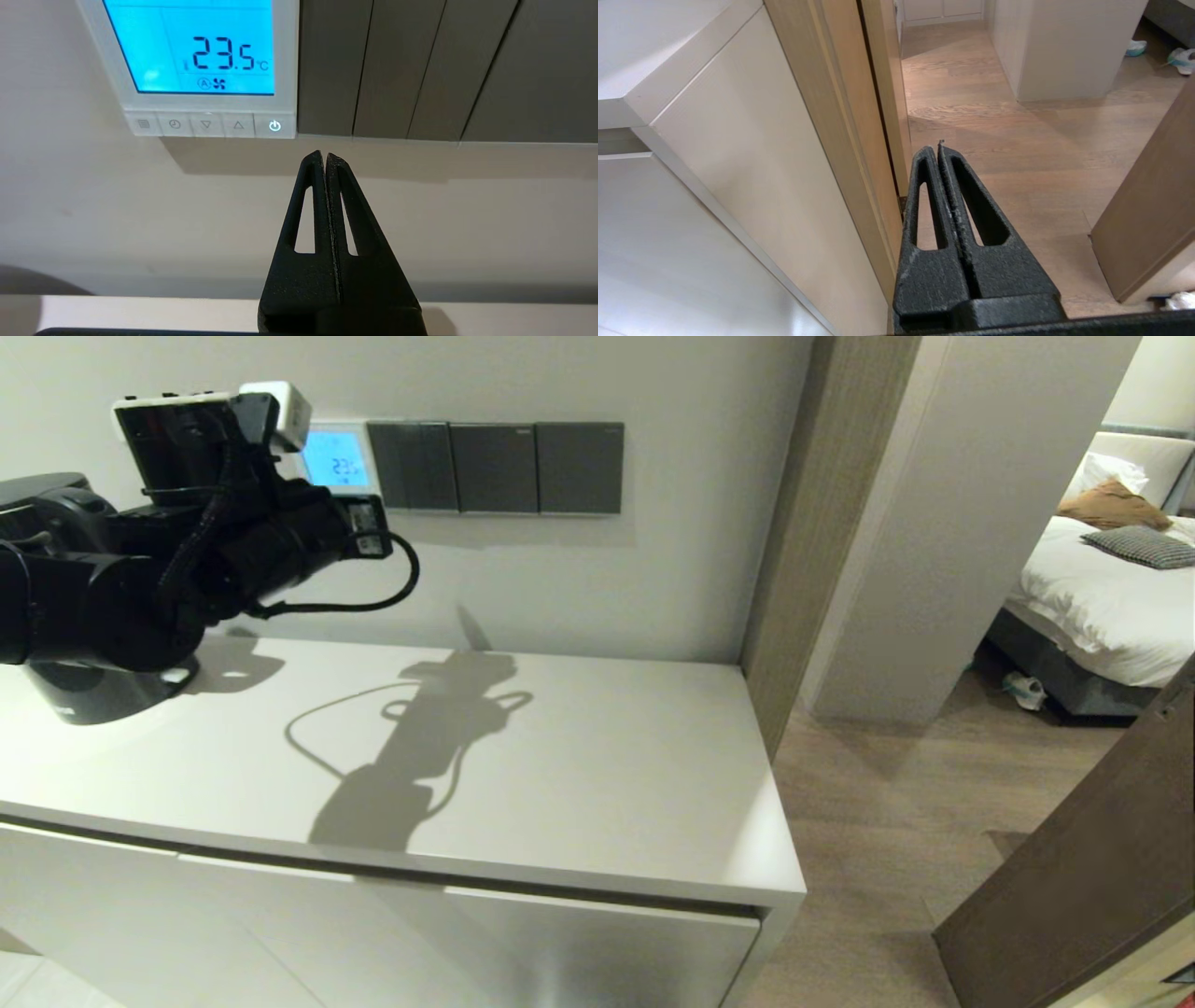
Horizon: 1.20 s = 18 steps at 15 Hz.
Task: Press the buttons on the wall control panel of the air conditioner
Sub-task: Turn off the central air conditioner
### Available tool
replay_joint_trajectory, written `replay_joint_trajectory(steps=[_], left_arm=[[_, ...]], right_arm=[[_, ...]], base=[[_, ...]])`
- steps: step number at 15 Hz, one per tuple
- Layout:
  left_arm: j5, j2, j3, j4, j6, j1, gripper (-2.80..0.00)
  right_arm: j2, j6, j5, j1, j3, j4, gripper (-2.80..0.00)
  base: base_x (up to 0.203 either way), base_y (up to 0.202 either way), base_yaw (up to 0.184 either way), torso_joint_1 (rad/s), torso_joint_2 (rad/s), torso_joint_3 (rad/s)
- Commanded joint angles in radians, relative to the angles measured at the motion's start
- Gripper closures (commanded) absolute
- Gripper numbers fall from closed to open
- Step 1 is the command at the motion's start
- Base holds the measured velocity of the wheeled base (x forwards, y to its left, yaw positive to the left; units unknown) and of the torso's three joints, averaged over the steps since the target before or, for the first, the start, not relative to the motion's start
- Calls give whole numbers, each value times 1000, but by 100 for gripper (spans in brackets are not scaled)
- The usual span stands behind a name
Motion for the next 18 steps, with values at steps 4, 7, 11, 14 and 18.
replay_joint_trajectory(steps=[4,7,11,14,18], left_arm=[[1,30,-30,-2,0,26,0],[5,47,-41,-4,0,29,0],[11,67,-53,-13,0,31,0],[10,67,-56,-13,0,33,0],[14,92,-73,-18,0,35,0]], right_arm=[[1,0,1,0,2,0,0],[1,0,0,0,2,0,0],[1,0,0,0,2,0,0],[1,0,0,0,2,0,0],[1,0,0,0,2,0,0]], base=[[0,0,0,0,0,0],[0,0,0,0,0,0],[0,0,0,0,0,0],[0,0,0,0,0,0],[0,0,0,0,0,0]])
